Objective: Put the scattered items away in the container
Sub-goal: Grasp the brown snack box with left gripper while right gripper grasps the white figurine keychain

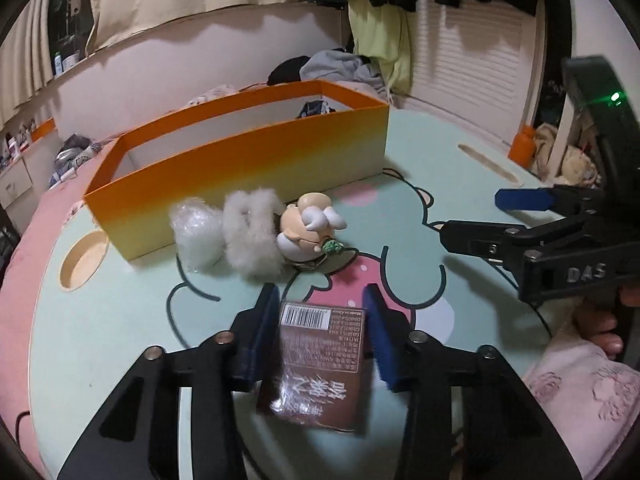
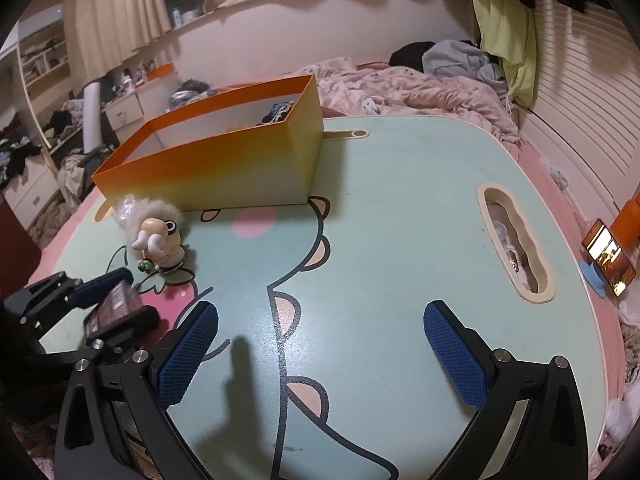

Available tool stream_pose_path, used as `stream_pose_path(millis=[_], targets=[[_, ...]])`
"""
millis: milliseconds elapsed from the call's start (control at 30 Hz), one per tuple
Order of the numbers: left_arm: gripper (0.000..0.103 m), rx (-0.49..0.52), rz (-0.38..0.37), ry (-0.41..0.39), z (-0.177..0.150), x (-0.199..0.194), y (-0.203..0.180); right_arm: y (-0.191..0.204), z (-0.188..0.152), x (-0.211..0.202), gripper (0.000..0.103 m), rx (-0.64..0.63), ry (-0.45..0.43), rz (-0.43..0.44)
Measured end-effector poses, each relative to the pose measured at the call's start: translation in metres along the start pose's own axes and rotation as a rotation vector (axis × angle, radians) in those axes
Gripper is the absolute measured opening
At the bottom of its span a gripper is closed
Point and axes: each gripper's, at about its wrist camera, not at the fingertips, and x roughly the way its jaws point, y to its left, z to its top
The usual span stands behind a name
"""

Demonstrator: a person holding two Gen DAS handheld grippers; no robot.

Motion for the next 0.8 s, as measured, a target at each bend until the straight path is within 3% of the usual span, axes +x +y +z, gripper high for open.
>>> stream_pose_path(millis=[267,467,667,800], targets=[[0.043,-0.116,-0.012,-0.121,-0.018,-0.044,0.027,0.007,0.000,-0.005,0.103,-0.037,-0.022,0.013],[0.043,-0.181,-0.004,-0.120,-0.024,-0.049,0.045,0.050,0.010,-0.009,0.094,-0.237,-0.041,0.087],[0.043,-0.210,-0.006,-0.114,-0.027,-0.049,0.054,0.100,0.025,0.007,0.078,-0.421,0.013,0.187],[0.043,-0.212,-0.005,-0.118,-0.027,-0.051,0.055,0.116,0.034,0.029,0.060,-0.489,0.031,0.141]])
